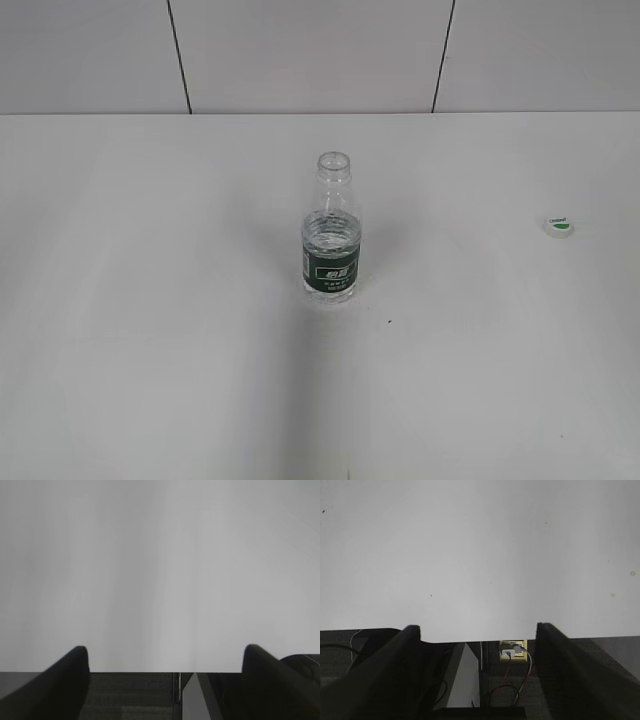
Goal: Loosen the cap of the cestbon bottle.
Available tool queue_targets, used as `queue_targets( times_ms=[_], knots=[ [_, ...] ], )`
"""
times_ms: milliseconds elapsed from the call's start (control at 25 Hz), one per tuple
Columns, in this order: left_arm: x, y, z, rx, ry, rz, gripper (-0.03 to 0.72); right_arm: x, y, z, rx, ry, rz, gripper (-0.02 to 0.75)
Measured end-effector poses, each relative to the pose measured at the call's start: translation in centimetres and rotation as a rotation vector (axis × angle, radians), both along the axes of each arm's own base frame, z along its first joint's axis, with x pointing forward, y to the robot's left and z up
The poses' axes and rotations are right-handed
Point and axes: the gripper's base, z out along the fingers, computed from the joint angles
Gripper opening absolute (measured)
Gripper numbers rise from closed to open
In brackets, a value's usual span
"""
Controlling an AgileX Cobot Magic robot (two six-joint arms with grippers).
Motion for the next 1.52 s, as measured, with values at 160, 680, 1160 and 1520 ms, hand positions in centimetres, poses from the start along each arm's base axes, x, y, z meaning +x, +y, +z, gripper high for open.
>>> queue_targets(
  times_ms=[160,680,1160,1520],
  knots=[
    [-5.3,0.2,0.0,-0.007,-0.161,0.000,0.559,-4.9,0.0,0.4,-0.001,-0.130,-0.001,0.536],
    [-14.4,0.1,-1.6,-0.073,-0.605,-0.019,0.559,-13.2,0.0,-2.3,-0.036,-0.597,0.024,0.536],
    [-14.7,-0.2,-2.7,-0.070,-0.714,-0.077,0.559,-17.5,0.0,-2.0,-0.054,-0.861,0.025,0.536],
    [-14.4,-0.5,-2.8,-0.077,-0.733,-0.116,0.559,-17.6,0.0,-3.5,-0.057,-0.775,0.033,0.536]
  ],
)
